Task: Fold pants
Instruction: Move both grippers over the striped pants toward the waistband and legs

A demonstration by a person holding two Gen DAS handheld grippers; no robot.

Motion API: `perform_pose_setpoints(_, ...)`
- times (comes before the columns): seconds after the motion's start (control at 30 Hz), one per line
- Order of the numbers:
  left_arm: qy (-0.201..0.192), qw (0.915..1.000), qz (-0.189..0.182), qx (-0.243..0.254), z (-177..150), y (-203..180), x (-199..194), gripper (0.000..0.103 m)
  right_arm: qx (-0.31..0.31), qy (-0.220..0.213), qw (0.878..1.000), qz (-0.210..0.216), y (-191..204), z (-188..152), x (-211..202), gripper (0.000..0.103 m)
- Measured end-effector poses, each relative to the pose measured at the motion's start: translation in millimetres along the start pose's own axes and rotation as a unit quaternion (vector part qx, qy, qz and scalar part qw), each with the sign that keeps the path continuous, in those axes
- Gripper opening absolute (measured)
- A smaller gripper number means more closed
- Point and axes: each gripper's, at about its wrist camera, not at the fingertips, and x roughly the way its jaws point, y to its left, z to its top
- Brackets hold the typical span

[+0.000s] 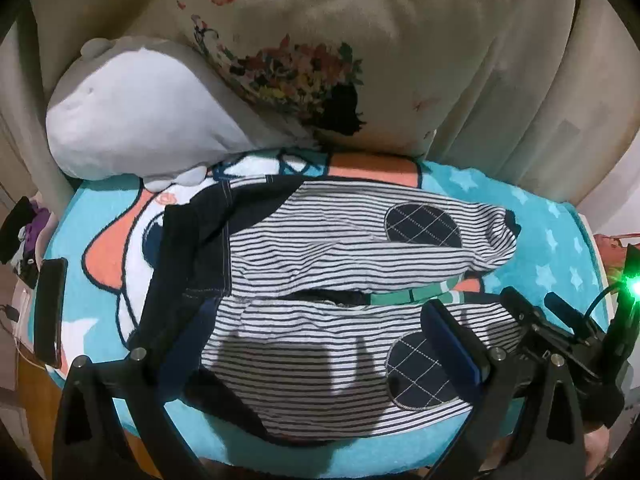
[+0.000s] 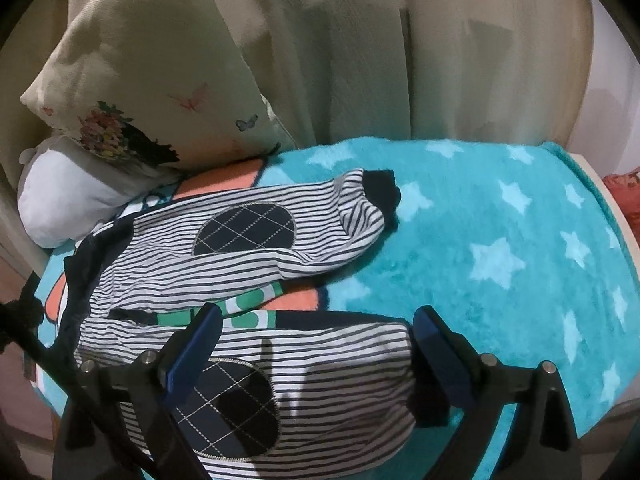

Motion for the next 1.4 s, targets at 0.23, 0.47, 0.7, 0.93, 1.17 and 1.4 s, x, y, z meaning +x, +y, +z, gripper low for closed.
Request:
perform_pose_setpoints(0.23,0.013,0.9997,0.019,-0.002,-1,2,5,0.102,0.003,0.003,1.000,0.009,-1,1,10,0.099)
perform_pose_setpoints(0.47,0.013,0.9995,0.030,0.001,2,0,5,0.102,-0.007,0.001,1.000,0.024,4,3,9,0.099)
perform_pose_setpoints(0.7,0.021,0.9993,0.030,0.009,4,-5,11,0.102,-0.003,0.002,1.000,0.021,0,2,8,0.099)
perform_pose_setpoints(0.93,0.032,0.9989,0.032,0.013,4,-4,17,0.102,-0.006,0.007,1.000,0.021,2,1,8,0.099)
perform_pose_setpoints(1.17,0.042,0.9984,0.038,0.006,3,4,20,0.102,-0.017,0.012,0.999,0.026,12,2,12,0.099)
perform_pose_setpoints(1.4,0.047,0.9980,0.042,0.000,2,10,23,0.102,-0.026,0.015,0.999,0.030,20,2,15,0.099)
